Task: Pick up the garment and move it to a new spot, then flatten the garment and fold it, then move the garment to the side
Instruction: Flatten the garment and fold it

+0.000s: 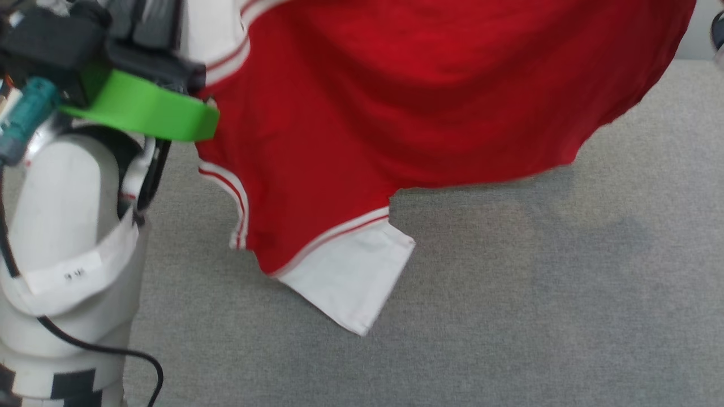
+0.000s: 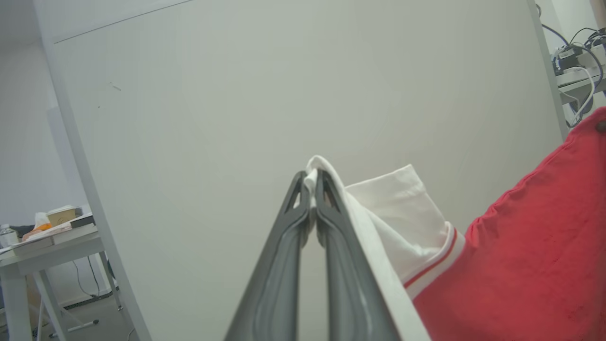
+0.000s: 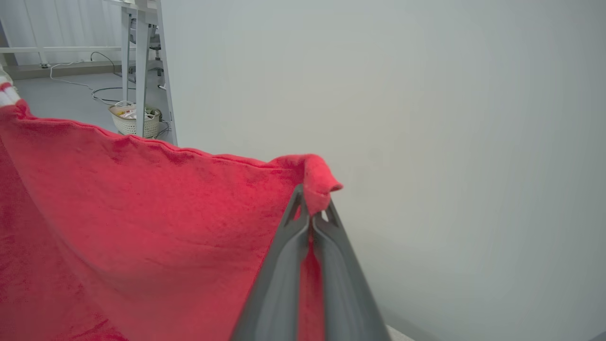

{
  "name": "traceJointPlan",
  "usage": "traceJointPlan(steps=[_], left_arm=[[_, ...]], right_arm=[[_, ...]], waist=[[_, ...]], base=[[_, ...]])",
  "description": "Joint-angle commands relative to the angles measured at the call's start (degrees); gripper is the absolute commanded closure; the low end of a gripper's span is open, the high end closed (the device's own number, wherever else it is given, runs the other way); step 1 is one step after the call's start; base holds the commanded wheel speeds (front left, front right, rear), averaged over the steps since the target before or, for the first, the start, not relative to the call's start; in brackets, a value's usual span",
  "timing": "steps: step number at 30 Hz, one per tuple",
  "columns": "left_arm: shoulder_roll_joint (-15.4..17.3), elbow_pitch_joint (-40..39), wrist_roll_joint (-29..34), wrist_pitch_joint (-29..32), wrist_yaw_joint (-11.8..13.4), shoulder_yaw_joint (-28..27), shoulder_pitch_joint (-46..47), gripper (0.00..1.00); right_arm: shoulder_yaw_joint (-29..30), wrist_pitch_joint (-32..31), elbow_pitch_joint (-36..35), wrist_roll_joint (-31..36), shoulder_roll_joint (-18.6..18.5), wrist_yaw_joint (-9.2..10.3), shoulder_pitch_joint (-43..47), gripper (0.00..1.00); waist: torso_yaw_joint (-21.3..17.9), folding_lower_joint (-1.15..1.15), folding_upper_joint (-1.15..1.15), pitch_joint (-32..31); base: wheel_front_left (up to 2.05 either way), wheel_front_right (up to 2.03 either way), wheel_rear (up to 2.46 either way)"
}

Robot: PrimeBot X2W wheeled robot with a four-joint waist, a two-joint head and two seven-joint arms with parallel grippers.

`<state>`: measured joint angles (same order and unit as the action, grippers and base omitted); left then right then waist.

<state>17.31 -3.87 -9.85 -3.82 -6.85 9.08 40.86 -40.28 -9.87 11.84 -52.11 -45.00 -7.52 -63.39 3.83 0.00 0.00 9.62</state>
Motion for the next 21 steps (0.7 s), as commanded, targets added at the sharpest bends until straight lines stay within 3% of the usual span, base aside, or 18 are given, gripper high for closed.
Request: traceJointPlan(steps=[1,11,21], left_arm=[[0.4,0.5,-1.1,0.8,-0.3,0.5,4.2,1.0],[3.4,9.7,-3.7,4.2,-0.6,7.3,35.1,1.0],[4.0,25.4,-6.9,1.4,-0.6,12.6,61.2,1.0]], right_arm=[[1.3,-0.6,-0.1,1.0,0.5,0.03,-2.4,1.0],[7.3,-4.1,7.1,9.4,3.6,0.03,-22.9,1.0],[6.7,0.9,19.4,14.2,9.5,0.03,-43.6,1.0]], waist=[[-1.2,0.0,0.0,4.3],[-1.6,0.0,0.0,18.9],[-2.6,0.0,0.0,26.7]], base=[[0.0,0.0,0.0],[0.0,0.0,0.0],[0.0,0.0,0.0]])
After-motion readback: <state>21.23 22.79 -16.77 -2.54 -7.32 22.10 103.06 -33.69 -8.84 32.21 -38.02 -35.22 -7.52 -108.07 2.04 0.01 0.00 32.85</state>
